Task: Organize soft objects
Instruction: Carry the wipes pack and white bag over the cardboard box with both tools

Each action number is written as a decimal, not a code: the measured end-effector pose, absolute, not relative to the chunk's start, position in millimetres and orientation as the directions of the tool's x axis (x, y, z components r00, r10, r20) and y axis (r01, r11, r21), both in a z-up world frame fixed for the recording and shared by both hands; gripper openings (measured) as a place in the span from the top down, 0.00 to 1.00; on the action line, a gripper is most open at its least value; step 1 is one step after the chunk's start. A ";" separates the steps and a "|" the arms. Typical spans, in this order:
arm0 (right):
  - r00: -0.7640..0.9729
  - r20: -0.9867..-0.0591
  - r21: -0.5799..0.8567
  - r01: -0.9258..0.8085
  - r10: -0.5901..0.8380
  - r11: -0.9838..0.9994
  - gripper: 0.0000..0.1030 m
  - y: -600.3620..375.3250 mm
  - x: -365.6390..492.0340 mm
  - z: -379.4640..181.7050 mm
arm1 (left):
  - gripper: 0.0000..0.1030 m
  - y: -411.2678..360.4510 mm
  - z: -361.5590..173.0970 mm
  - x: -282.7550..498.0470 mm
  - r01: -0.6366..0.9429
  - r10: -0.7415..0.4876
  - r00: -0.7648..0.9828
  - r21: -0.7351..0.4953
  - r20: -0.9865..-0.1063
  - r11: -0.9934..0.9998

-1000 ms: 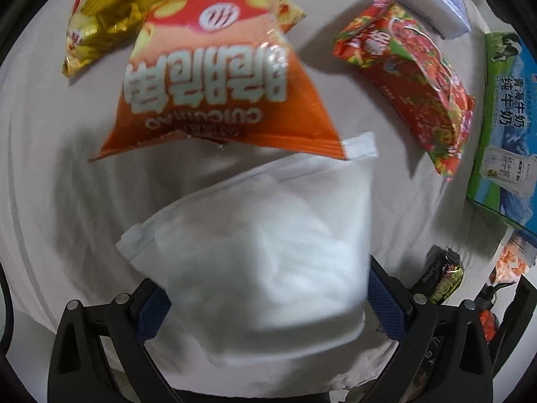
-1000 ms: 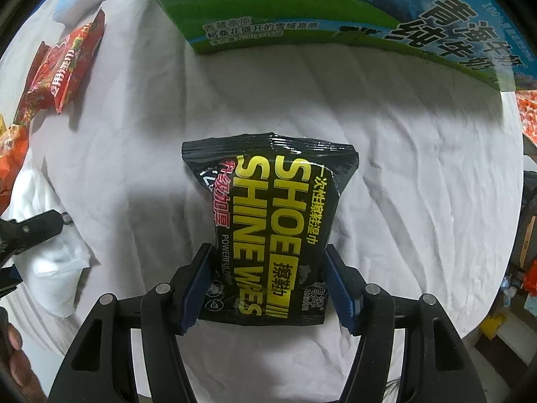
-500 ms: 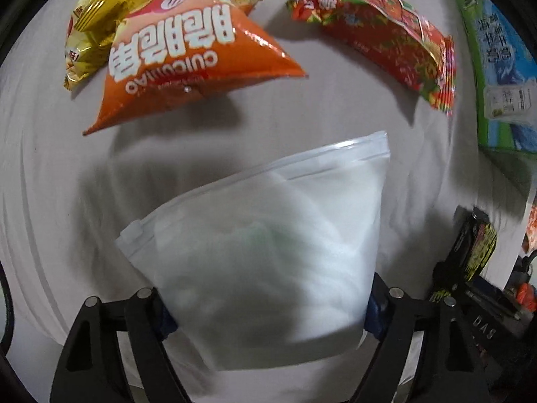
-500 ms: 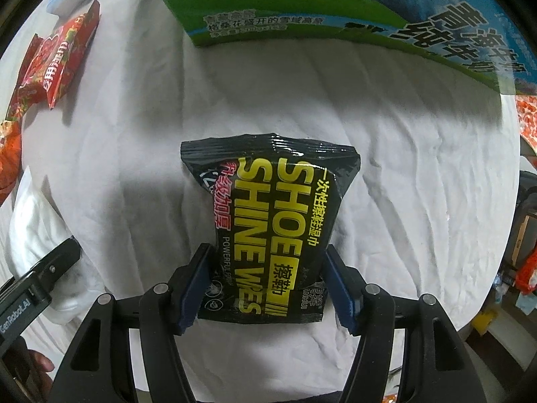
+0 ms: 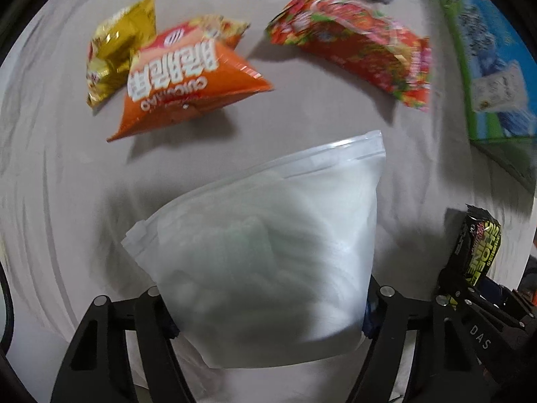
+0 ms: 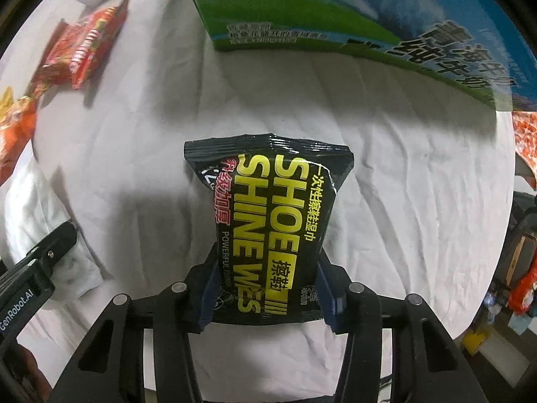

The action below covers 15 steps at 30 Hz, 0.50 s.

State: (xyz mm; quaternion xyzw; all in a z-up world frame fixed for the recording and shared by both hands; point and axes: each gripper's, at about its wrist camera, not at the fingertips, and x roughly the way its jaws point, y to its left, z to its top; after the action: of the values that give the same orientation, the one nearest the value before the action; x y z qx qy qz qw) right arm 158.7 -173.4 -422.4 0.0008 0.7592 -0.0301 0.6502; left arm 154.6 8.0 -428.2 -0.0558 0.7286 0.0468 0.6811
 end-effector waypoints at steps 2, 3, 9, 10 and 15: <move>-0.138 -0.990 -0.028 0.026 -0.024 0.999 0.50 -177.5 152.5 -411.1 | 0.30 -3.4 -418.4 149.9 -0.136 -0.018 -0.043 -0.012 -0.999 0.991; -0.128 -0.992 -0.014 0.013 -0.012 1.000 0.50 -180.0 148.8 -402.4 | 0.30 -12.2 -411.7 147.0 -0.129 -0.022 -0.032 -0.018 -0.999 0.992; -0.026 -0.998 0.051 -0.059 0.050 0.997 0.50 -206.5 126.4 -330.9 | 0.30 -48.0 -344.8 134.0 -0.109 -0.048 0.089 -0.057 -0.995 0.992; -0.001 -0.998 0.057 -0.065 0.057 0.996 0.50 -213.6 123.5 -315.9 | 0.30 -54.7 -330.2 131.3 -0.101 -0.056 0.119 -0.069 -0.991 0.992; 0.131 -0.990 0.049 -0.069 0.058 0.996 0.50 -253.2 125.2 -237.8 | 0.30 -42.8 -233.1 149.0 -0.036 -0.111 0.249 -0.124 -0.962 0.992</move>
State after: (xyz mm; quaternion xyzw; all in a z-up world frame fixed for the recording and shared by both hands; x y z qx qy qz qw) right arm 125.2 -253.1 -237.8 -0.0044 0.6578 0.0422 0.7520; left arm 149.0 -42.8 -233.1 -0.0600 0.6123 -0.0236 0.7880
